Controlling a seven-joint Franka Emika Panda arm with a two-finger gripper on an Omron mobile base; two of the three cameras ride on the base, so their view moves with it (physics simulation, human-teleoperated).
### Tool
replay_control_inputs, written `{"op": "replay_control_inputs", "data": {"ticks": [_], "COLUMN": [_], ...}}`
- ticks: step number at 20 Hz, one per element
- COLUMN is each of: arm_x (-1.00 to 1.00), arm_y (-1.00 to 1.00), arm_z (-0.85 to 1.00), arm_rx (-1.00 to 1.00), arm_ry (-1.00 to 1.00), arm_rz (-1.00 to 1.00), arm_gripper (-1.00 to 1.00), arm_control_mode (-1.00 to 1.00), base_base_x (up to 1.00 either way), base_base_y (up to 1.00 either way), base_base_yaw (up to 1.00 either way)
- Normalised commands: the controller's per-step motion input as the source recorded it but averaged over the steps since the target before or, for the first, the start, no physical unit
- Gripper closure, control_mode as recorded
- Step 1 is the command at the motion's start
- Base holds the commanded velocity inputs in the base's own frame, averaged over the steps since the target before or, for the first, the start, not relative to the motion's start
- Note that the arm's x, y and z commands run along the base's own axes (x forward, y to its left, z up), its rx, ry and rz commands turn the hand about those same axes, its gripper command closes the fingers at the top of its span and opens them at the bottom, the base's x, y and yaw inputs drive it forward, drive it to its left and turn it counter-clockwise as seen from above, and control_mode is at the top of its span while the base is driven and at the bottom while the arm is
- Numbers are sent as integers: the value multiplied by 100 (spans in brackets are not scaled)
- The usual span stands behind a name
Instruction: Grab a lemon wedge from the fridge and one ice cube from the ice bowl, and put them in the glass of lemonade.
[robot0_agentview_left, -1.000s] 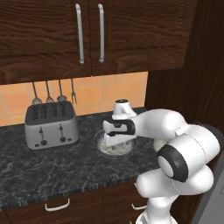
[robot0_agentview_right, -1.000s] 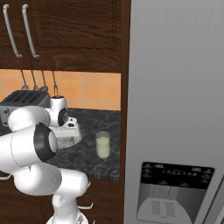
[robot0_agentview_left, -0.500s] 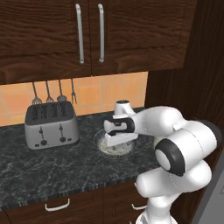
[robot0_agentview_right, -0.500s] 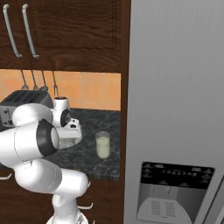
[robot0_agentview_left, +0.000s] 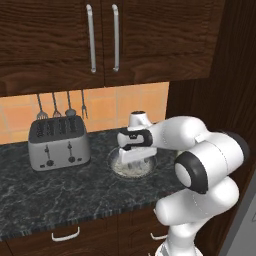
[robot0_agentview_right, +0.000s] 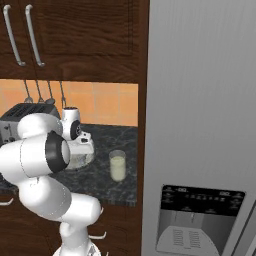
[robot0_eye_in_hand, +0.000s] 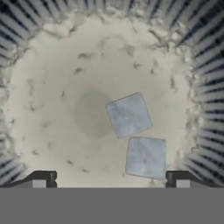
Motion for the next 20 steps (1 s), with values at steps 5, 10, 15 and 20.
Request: {"op": "replay_control_inputs", "data": {"ticks": [5, 10, 15, 20], "arm_x": [1, 0, 0, -2], "arm_y": [0, 0, 0, 0], "arm_z": [4, -21, -28, -31], "arm_rx": [-3, -2, 0, 0], "arm_ry": [1, 2, 0, 0], "arm_rz": [0, 0, 0, 0], "arm_gripper": [-100, -100, -100, -100], "arm_control_mode": [-100, -100, -100, -100], "base_base_x": [0, 0, 0, 0], "base_base_y": [0, 0, 0, 0], "base_base_yaw": [0, 0, 0, 0]}}
